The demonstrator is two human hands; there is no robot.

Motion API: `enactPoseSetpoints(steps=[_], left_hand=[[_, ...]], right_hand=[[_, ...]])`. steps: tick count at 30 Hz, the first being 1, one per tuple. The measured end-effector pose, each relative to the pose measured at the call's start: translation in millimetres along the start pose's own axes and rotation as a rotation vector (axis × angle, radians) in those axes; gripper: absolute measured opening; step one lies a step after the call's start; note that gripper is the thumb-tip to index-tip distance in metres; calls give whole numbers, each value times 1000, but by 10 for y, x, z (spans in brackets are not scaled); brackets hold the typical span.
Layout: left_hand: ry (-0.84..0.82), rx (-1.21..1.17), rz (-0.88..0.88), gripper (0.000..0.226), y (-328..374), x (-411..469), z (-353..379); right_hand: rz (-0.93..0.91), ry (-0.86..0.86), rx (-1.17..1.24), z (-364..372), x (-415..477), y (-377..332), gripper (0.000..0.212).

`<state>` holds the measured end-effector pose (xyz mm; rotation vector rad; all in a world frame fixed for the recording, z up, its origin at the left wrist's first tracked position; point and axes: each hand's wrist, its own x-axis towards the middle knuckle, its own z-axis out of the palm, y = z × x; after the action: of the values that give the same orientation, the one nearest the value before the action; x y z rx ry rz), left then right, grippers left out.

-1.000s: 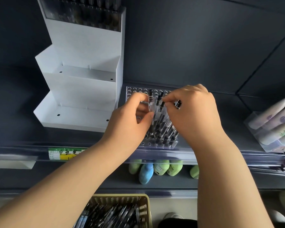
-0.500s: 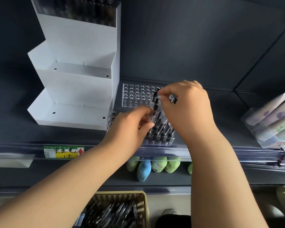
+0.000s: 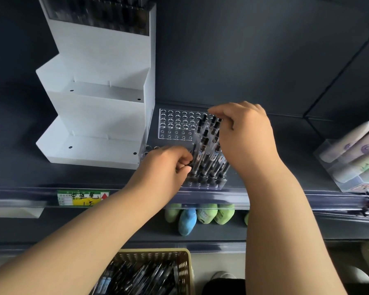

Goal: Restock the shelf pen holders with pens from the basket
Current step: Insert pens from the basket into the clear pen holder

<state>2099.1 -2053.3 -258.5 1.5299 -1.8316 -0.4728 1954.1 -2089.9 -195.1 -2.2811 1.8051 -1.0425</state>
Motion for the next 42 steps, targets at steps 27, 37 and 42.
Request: enactPoseSetpoints(steps=[27, 37, 42], left_hand=[[52, -30, 12, 28, -48, -86, -244], [72, 10, 31, 28, -107, -144, -324], [56, 93, 75, 25, -112, -281, -411]], right_hand=[[-21, -82, -259, 10, 54, -79, 60], [-1, -10, -210, -104, 26, 26, 59], [40, 136, -135, -183, -97, 87, 54]])
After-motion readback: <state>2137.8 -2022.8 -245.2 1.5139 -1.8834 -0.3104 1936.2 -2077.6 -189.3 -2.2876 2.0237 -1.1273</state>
